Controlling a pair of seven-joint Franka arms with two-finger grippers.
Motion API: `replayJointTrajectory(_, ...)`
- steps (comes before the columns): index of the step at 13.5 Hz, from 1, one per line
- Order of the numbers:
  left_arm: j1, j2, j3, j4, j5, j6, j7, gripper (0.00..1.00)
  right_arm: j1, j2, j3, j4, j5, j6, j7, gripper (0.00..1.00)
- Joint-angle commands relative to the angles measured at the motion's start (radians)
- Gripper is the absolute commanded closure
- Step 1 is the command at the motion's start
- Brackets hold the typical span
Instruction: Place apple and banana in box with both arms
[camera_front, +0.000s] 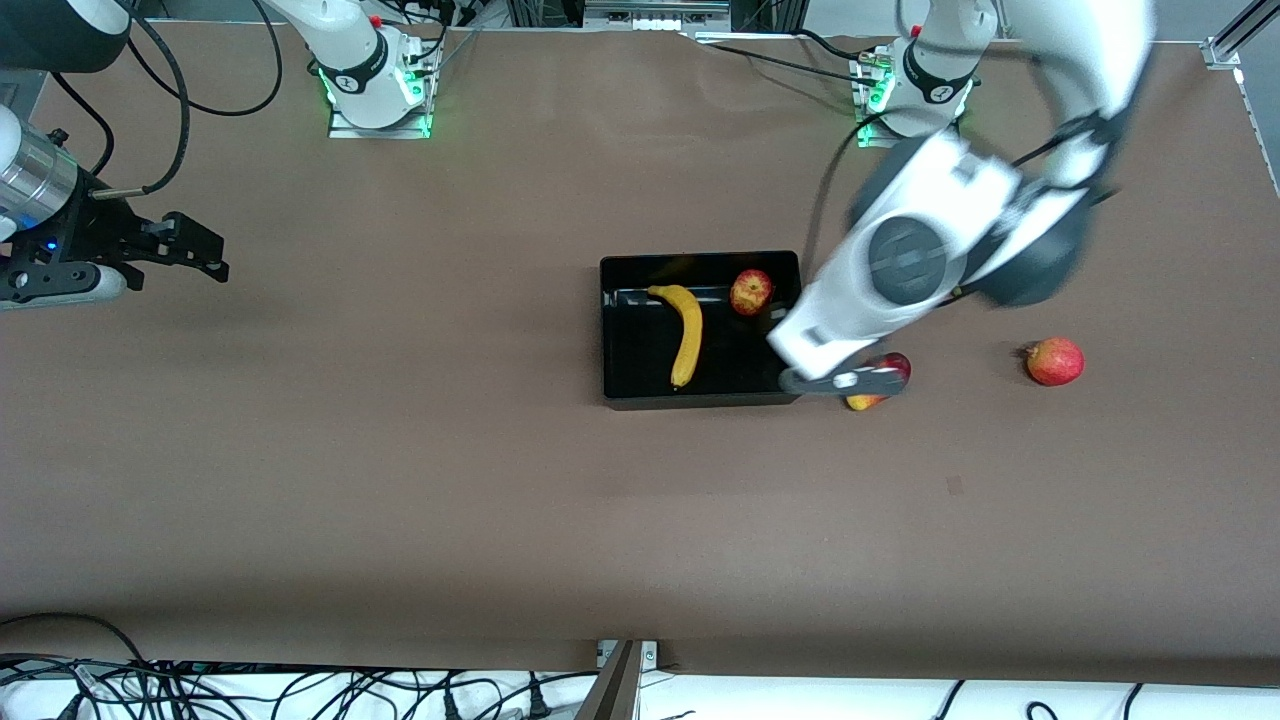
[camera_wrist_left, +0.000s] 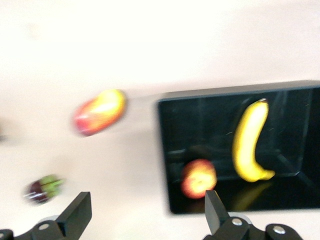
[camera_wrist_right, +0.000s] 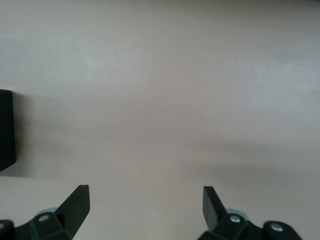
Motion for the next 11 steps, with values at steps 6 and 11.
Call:
replayJointTrajectory(6, 0.086, -0.387, 0.325, -0.273, -0.122, 0.074, 0.429, 0.00, -0.003, 0.005, 0.004, 0.019, -0.013, -0.017, -0.002, 0.00)
replayJointTrajectory(11, -0.035, -0.468, 0.513, -0.323, -0.134, 0.101, 0.431, 0.00, -0.003, 0.005, 0.004, 0.019, -0.013, -0.017, -0.002, 0.00)
